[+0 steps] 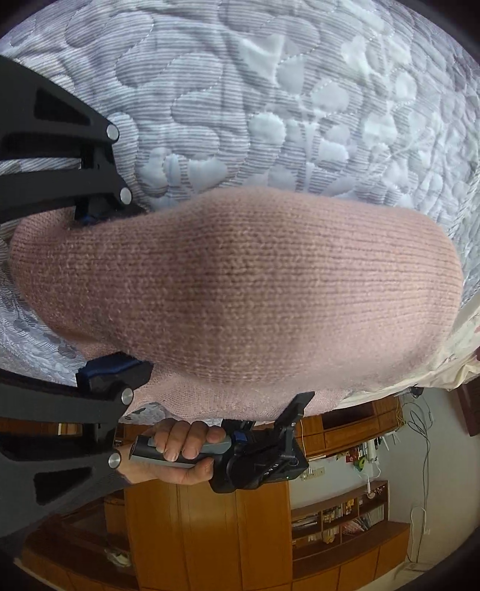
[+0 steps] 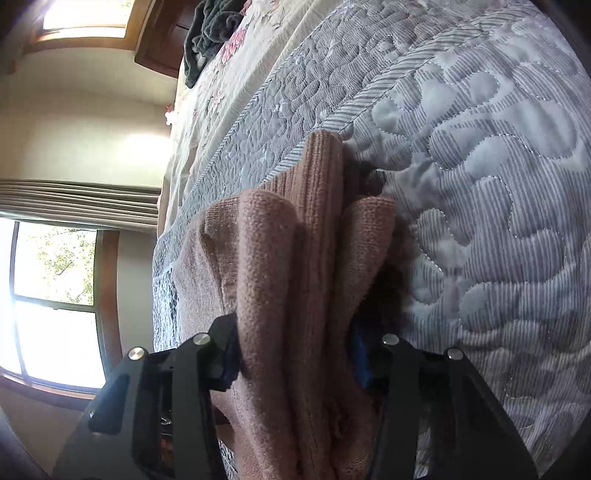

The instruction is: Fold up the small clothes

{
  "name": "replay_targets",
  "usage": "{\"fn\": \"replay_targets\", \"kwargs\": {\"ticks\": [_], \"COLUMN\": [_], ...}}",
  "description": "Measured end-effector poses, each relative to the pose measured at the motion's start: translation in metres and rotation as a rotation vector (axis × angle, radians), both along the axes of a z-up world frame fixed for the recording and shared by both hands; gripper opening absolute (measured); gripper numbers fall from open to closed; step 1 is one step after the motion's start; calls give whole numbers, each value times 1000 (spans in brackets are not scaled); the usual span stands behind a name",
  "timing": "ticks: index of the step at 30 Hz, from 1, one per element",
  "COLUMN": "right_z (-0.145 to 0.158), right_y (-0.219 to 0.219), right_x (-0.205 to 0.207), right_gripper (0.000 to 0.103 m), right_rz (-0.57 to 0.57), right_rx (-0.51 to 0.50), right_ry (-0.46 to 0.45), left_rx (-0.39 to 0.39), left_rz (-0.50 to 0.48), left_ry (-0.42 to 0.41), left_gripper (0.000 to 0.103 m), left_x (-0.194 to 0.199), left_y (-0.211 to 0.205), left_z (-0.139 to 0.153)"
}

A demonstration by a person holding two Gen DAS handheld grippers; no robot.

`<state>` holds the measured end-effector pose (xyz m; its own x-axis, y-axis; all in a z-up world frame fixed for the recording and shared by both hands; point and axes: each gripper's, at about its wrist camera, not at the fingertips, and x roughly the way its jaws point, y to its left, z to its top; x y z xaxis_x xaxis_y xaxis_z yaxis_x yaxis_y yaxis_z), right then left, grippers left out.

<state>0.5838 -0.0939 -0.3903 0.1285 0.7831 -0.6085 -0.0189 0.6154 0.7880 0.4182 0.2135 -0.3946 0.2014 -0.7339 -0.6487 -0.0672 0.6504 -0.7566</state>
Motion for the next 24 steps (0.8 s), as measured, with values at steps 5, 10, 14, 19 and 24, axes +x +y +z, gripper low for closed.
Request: {"fn": "replay_targets", "kwargs": {"ticks": [5, 10, 14, 19, 24], "right_z": [23, 53, 73, 85, 55], "right_y": [1, 17, 29, 63, 107], "right_x": [-13, -27, -48, -91, -144], "right_gripper": [42, 42, 42, 42, 41], "right_rz": [-8, 3, 15, 56, 114], "right_rx": [42, 51, 93, 173, 224], "right_ry": [-39, -66, -76, -72, -4], "left_rx": [54, 74, 95, 118, 140], "left_rz": [-22, -31, -38, -9, 44], "left_ry": [-33, -80, -128, -156, -115], "left_gripper": [37, 34, 34, 34, 34], "left_x": [-5, -20, -52, -115, -183], "left_y": [0, 8, 30, 68, 107], "left_z": [28, 66, 98, 121, 107]}}
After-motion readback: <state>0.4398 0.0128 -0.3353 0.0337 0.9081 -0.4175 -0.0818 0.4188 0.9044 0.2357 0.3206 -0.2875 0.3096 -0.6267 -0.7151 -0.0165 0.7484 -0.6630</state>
